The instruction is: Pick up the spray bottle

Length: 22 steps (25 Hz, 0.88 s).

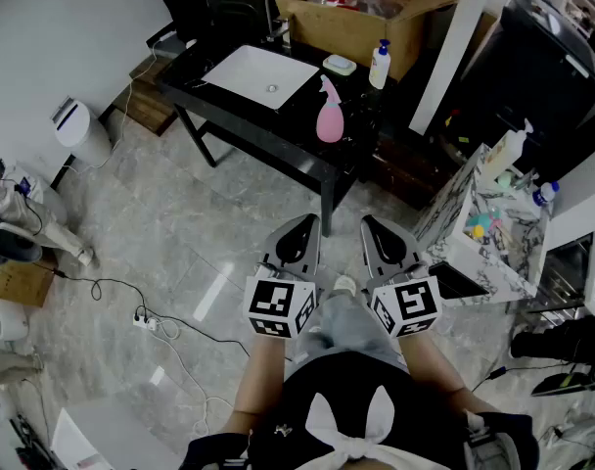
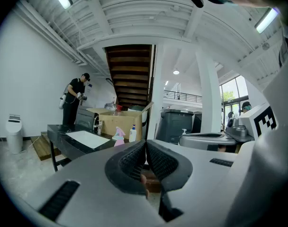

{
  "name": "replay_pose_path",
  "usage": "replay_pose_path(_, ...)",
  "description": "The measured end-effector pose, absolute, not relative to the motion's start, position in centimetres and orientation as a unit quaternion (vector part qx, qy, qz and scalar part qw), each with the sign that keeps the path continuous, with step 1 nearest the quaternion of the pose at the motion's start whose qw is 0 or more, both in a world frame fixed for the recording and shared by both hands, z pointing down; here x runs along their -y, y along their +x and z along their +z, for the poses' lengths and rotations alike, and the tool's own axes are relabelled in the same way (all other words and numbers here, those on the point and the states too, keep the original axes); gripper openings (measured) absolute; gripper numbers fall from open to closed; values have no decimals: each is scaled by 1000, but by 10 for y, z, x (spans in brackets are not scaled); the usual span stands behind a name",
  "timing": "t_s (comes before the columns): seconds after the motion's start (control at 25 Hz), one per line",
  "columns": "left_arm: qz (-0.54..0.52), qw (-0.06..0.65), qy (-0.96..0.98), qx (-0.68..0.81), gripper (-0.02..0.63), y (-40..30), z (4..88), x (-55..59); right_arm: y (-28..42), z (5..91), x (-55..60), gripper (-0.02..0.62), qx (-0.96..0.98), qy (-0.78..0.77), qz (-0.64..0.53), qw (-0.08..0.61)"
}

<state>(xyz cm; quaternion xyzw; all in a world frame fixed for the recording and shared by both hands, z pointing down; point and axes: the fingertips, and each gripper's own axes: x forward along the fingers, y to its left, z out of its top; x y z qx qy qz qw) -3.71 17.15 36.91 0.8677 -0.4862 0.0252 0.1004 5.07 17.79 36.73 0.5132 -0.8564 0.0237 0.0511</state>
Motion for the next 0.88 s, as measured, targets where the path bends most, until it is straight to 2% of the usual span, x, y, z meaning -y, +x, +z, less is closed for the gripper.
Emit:
replay_pose_path(0.32, 44, 93, 873, 477, 26, -30, 373, -128, 59, 368, -126, 26, 855, 517, 26, 35)
replay_pose_path(0.88, 48, 91, 859, 501, 26, -60, 371, -34, 44, 339, -21, 28, 859, 512, -4, -4)
